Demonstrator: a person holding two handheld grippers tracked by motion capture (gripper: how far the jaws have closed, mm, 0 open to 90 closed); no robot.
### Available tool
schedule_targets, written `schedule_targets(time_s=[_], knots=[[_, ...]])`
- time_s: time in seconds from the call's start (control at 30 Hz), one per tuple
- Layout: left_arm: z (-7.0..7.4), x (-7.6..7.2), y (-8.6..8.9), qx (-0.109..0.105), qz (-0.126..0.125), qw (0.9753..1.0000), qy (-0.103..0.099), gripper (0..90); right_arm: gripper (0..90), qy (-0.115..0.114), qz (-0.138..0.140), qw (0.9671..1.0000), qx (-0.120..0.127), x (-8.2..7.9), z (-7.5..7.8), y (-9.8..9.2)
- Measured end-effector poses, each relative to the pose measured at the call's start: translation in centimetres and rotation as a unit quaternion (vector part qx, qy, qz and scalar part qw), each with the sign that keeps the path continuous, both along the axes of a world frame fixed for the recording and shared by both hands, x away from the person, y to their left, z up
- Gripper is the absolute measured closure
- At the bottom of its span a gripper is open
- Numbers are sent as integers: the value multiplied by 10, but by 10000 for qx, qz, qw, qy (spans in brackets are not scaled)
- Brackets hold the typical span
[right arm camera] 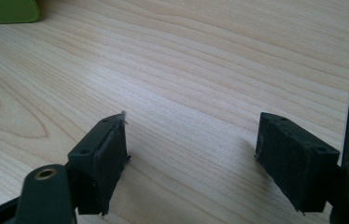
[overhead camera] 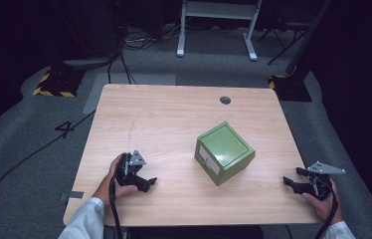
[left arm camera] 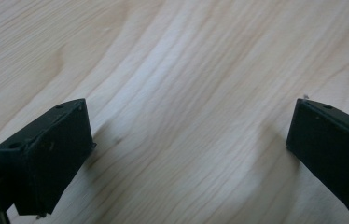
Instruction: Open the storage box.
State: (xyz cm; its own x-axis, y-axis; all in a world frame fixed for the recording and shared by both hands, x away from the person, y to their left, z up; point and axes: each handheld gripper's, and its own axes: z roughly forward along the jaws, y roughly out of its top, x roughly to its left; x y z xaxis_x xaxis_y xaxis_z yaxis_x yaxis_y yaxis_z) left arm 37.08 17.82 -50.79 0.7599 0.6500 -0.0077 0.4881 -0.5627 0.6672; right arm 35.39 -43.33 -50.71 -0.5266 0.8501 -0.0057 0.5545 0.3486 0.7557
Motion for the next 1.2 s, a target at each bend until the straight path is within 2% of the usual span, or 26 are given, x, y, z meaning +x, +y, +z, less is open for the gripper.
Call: schedule_targets(time_s=[0.23, 0.33, 0.43, 0.6, 0.87, 1.03, 1.2], knots=[[0, 2, -18, 1, -203, 9998, 19, 1, 237, -3, 18, 10000, -29, 2, 0, 2], [0, 2, -18, 3, -212, 9998, 10, 2, 246, 0, 54, 9999, -103, 5, 2, 5], [0, 1, -18, 3, -204, 9998, 1, 4, 254, -85, 143, 9999, -9, 9, 6, 11], [0, -2, -16, 25, -214, 9998, -6, 4, 255, -218, 416, 9988, -161, 20, 21, 31], [0, -2, -16, 19, -215, 9998, -2, 5, 260, -461, 643, 9968, 63, 38, 54, 40], [0, -2, -16, 22, -213, 9998, -5, 5, 264, -514, 779, 9956, 77, 53, 71, 52], [0, -2, -16, 21, -216, 9998, -3, 5, 265, -549, 1014, 9931, 230, 68, 85, 66]])
